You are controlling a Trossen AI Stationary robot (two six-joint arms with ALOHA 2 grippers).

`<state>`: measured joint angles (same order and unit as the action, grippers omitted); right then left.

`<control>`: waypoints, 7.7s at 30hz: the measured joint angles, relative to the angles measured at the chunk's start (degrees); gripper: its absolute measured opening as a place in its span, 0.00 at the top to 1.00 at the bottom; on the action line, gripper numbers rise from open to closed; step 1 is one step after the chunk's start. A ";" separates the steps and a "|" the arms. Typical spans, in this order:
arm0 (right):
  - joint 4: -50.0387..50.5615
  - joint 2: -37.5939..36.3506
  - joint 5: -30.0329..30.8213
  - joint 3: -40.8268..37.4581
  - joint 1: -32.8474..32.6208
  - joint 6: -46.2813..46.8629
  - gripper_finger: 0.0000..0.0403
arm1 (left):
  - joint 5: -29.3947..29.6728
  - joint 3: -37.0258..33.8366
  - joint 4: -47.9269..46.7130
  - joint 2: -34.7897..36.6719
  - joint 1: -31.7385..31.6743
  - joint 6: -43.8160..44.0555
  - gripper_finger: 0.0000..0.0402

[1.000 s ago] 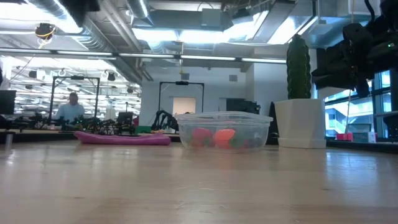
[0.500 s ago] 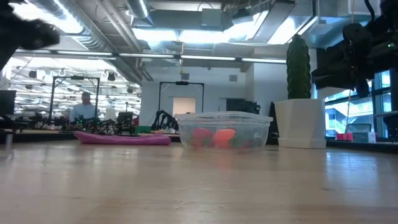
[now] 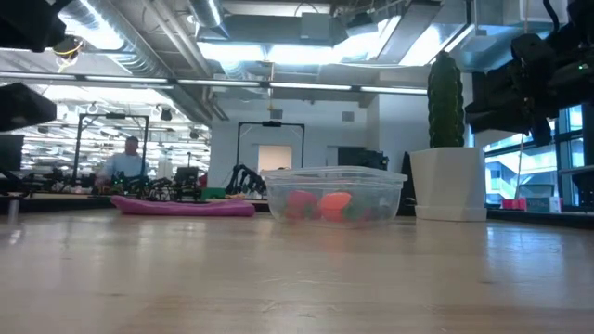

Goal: Pick and placing Produce into tupperware
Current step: Put the blackberry into the transparent container, then return to Home Position

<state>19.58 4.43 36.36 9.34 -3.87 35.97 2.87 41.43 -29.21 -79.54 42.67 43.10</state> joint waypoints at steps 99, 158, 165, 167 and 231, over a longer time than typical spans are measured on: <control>0.13 -0.02 0.02 0.02 0.01 -0.59 0.58 | 6.37 40.12 4.07 -34.47 -56.08 -37.20 0.72; -13.69 -0.04 0.77 0.02 2.20 -19.28 0.58 | 23.34 16.89 1.15 36.04 -41.13 -39.85 0.77; -14.37 -0.04 2.67 0.02 8.46 -25.56 0.58 | 32.40 -4.38 16.73 49.83 -41.17 -40.61 0.79; -14.34 -0.04 2.64 0.02 10.43 -26.06 0.58 | 36.77 -7.97 17.51 52.78 -42.22 -40.64 0.80; -23.31 -0.04 -18.18 -8.96 29.54 -27.51 0.58 | 27.64 -38.62 25.88 76.95 -47.80 -36.16 0.95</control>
<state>-3.72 4.38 18.17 0.39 25.67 8.45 30.50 2.81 -3.33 -2.59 -5.13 6.94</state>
